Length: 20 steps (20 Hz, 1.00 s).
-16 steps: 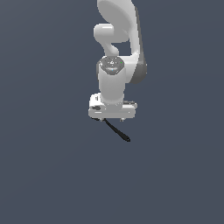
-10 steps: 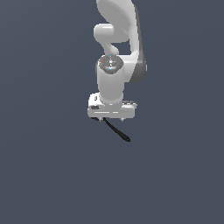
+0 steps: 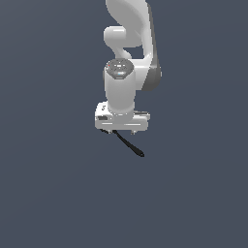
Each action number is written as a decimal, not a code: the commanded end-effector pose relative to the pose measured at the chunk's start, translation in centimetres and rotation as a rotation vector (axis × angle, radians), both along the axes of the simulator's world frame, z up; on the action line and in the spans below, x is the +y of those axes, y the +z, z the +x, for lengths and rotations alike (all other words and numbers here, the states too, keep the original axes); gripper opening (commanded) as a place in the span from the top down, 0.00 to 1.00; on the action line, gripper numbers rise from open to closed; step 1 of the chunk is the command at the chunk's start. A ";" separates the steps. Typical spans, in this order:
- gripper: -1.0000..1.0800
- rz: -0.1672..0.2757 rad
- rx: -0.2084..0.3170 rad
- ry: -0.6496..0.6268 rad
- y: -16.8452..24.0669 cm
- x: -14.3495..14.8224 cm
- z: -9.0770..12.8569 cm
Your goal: Pick up the object and move it to a goal position.
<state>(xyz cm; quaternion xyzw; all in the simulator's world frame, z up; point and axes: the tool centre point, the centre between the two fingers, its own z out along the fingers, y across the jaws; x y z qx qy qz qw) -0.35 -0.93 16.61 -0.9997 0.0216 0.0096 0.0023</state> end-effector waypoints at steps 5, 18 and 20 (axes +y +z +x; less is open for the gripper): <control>0.04 -0.002 -0.001 0.059 -0.8 -0.1 -0.4; 0.04 -0.006 -0.005 0.348 -4.1 -0.3 -2.3; 0.04 -0.006 -0.006 0.404 -4.8 -0.3 -2.7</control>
